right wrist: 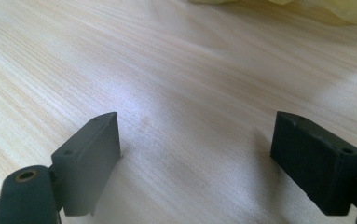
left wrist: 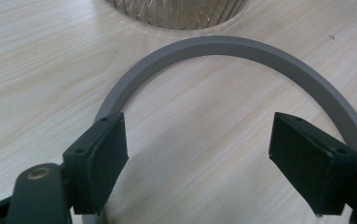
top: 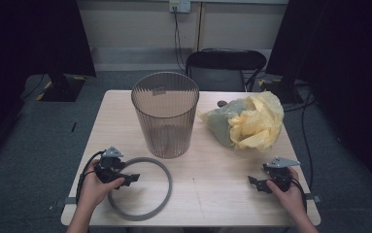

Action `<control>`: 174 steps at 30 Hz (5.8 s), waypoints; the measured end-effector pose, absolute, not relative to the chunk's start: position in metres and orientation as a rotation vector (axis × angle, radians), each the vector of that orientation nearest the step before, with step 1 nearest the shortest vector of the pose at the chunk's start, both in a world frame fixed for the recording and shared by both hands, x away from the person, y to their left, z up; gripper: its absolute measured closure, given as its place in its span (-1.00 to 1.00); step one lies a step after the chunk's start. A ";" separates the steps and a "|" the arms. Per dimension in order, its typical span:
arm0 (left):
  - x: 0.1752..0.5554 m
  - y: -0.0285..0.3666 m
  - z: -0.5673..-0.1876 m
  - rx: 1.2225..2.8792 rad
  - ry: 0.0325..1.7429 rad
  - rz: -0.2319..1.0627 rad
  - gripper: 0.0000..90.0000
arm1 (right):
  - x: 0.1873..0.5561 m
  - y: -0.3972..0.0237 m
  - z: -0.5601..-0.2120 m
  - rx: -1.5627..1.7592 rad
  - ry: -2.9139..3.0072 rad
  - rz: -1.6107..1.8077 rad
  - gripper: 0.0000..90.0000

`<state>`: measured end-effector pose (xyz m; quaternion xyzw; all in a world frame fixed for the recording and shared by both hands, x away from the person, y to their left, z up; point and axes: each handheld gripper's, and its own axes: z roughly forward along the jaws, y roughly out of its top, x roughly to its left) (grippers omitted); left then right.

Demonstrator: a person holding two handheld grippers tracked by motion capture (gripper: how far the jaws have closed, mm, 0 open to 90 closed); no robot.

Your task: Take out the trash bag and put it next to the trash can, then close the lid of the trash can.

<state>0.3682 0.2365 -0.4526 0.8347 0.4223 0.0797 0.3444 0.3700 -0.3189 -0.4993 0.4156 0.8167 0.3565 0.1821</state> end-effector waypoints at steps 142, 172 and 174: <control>0.389 0.262 -0.341 2.009 1.210 0.012 0.87 | 0.367 -0.319 -0.499 1.173 2.300 1.005 -0.66; 0.380 0.261 -0.293 1.989 1.186 0.021 0.87 | 0.367 -0.319 -0.499 1.173 2.300 1.005 -0.66; 0.379 0.261 -0.291 1.986 1.188 0.022 0.87 | 0.367 -0.319 -0.499 1.173 2.300 1.005 -0.66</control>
